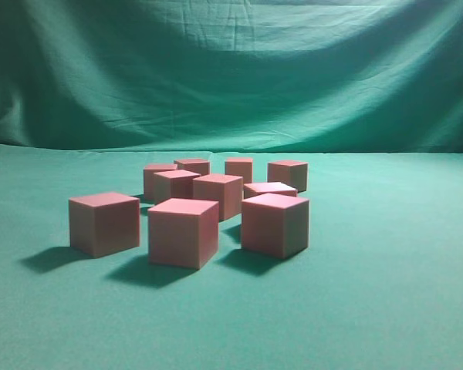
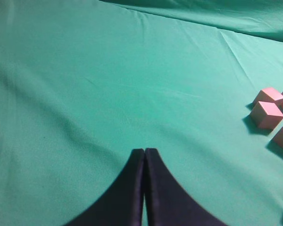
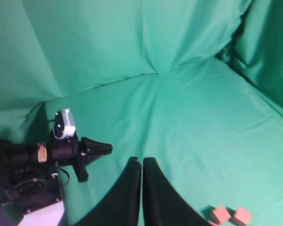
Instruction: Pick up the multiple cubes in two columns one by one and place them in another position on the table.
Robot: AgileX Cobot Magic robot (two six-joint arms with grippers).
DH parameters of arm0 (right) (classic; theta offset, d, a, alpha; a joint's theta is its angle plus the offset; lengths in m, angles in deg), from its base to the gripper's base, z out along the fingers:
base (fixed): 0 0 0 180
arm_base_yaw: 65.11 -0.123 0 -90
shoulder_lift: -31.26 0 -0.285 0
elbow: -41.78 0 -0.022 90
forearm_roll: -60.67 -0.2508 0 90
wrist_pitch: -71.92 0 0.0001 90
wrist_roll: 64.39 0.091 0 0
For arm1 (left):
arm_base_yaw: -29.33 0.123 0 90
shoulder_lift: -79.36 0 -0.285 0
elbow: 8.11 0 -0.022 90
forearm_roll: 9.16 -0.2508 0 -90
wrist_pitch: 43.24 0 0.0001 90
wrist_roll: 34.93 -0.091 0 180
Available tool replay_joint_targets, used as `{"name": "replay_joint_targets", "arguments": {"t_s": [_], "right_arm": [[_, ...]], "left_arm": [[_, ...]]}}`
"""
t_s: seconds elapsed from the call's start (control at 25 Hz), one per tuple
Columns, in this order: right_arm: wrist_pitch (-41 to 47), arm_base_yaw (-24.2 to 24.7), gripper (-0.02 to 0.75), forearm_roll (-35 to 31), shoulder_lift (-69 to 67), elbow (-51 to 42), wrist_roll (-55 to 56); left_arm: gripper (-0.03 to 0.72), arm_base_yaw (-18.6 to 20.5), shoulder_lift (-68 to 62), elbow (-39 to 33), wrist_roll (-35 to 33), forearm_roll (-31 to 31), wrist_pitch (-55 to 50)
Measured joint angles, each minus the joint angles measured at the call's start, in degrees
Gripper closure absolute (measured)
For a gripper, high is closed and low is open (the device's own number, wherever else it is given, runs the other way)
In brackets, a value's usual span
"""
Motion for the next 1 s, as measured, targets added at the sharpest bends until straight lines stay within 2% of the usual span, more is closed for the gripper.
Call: {"name": "replay_joint_targets", "arguments": {"t_s": [0.44,0.52,0.68,1.0], "right_arm": [[0.1,0.0,0.738,5.3,24.8,-29.1,0.3],[0.1,1.6,0.738,6.2,29.8,-35.5,0.3],[-1.6,9.5,0.738,7.1,39.1,-47.5,0.5],[-23.0,30.8,0.738,7.1,57.4,-71.9,0.5]], "left_arm": [[0.688,0.0,0.0,0.0,0.0,0.0,0.0],[0.688,0.0,0.0,0.0,0.0,0.0,0.0],[0.688,0.0,0.0,0.0,0.0,0.0,0.0],[0.688,0.0,0.0,0.0,0.0,0.0,0.0]]}}
